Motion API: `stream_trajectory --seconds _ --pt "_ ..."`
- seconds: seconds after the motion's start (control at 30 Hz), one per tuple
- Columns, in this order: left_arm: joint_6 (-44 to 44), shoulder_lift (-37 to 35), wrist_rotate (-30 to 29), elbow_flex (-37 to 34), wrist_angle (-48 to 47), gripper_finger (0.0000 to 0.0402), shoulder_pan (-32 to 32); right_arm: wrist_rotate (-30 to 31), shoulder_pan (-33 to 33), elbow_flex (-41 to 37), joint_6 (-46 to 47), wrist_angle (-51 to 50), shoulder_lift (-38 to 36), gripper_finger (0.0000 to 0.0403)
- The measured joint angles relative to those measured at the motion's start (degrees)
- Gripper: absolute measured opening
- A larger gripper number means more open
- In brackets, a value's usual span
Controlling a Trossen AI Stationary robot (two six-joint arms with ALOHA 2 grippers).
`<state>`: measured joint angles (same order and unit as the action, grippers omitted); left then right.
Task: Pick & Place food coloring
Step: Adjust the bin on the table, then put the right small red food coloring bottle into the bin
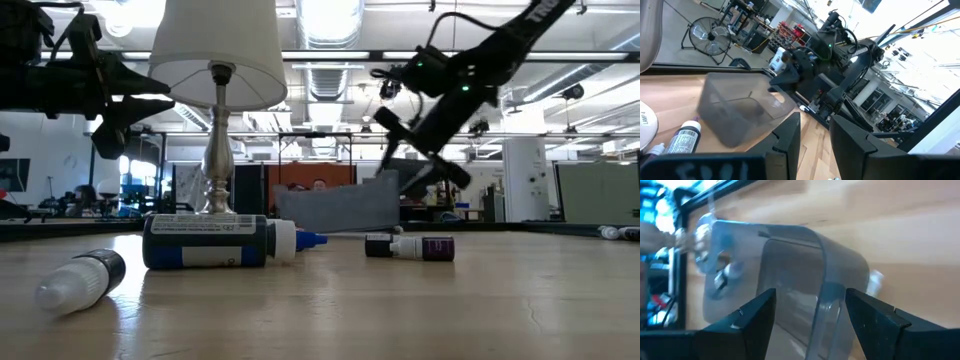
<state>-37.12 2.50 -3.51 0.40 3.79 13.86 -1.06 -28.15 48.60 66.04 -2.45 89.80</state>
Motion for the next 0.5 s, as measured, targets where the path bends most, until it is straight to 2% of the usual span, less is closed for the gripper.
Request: stream_trajectory --seconds 0.23,0.5 --pt "0.00 0.00 0.00 0.00 0.00 0.0085 -0.01 3.70 -0.24 10.62 -8.92 -2.23 5.31 0.0235" --pt "0.00 0.00 -0.02 0.00 0.00 0.0085 -0.01 5.59 -0.59 20.00 -18.21 -17.65 9.28 0.0235"
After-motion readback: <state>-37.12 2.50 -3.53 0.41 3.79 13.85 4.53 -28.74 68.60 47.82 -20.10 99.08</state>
